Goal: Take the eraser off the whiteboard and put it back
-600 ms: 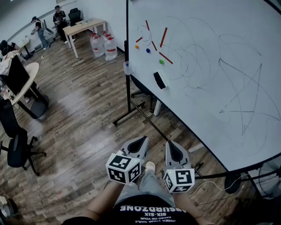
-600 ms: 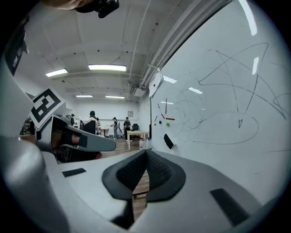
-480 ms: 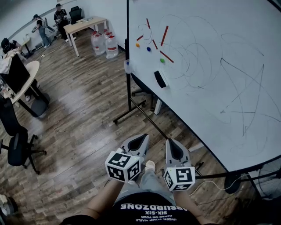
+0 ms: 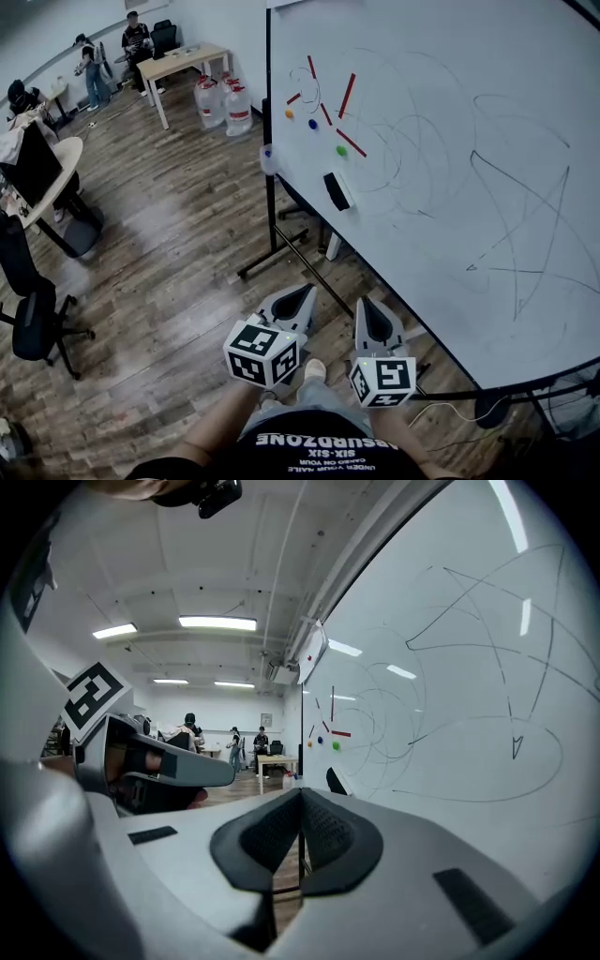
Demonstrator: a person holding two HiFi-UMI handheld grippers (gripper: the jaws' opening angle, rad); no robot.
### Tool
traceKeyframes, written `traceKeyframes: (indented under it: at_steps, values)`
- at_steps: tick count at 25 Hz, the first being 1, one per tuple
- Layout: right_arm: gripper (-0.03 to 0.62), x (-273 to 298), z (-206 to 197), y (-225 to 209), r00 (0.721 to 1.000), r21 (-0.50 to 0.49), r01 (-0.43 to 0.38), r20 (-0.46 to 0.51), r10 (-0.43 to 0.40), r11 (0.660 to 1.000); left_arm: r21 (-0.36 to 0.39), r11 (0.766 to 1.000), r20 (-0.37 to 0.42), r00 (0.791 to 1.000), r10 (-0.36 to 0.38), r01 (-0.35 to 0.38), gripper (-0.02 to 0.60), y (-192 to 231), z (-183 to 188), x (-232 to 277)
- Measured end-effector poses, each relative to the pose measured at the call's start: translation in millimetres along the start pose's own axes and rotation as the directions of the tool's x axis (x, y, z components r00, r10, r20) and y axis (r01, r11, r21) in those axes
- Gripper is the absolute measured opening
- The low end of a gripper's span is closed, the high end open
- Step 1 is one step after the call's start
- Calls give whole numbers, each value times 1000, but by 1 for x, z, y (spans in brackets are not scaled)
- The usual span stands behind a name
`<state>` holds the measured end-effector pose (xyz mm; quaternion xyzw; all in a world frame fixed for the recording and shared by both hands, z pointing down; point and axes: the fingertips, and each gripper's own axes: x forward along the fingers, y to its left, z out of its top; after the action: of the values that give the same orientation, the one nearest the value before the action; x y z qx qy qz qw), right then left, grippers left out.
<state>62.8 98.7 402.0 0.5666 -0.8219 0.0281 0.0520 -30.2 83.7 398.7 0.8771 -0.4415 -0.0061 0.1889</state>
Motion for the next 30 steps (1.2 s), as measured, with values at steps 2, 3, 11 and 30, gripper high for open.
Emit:
traceKeyframes:
  at_steps: [2, 3, 11, 30]
  values:
    - [-2, 9, -1, -4, 1000, 2, -6, -4, 6, 1000, 1, 1000, 3, 1000, 1, -1, 6, 4, 3, 9]
    - [-3, 14, -1, -7, 1000, 2, -9, -5, 9, 1000, 3, 1000, 6, 1000, 0, 0, 6, 6, 5, 13]
    - [-3, 51, -3, -28, 1000, 1, -25, -16, 25, 1000, 10, 1000, 20, 1000, -10, 10, 8, 20, 17, 52]
    - [-2, 109, -16, -77, 990, 15, -129, -48, 130, 991, -73, 995, 34, 997, 75, -72, 230, 55, 33, 139]
